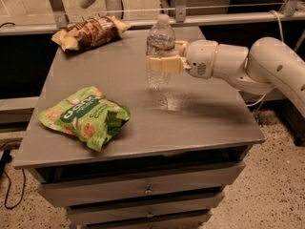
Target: Move water bottle near green rice chip bag
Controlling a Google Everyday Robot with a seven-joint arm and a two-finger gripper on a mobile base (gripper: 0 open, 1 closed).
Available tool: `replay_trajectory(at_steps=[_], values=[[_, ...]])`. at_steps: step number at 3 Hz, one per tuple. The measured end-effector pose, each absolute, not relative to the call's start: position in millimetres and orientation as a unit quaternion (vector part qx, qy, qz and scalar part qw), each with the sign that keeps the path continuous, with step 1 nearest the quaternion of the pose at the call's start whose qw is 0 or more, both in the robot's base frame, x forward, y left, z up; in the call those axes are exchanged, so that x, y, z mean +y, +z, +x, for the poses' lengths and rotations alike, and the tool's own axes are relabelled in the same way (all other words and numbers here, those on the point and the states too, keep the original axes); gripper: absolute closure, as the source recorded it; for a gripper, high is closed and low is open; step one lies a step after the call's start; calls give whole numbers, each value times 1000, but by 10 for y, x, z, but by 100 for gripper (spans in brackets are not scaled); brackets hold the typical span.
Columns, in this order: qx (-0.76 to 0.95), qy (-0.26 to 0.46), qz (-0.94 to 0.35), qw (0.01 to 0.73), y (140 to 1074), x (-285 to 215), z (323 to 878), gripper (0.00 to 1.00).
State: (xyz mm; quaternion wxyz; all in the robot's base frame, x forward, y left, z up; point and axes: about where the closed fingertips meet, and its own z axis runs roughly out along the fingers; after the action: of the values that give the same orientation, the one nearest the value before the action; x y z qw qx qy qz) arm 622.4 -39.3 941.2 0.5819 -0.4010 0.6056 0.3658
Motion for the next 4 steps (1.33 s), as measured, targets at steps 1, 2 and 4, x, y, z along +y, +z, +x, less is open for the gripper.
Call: replay_trajectory(at_steps=[1,2,4], values=[[606,401,-402,557,9306,-161,5975,100],[606,426,-410,532,9197,13,5789,100],[602,455,-438,489,8970,267,5498,59]])
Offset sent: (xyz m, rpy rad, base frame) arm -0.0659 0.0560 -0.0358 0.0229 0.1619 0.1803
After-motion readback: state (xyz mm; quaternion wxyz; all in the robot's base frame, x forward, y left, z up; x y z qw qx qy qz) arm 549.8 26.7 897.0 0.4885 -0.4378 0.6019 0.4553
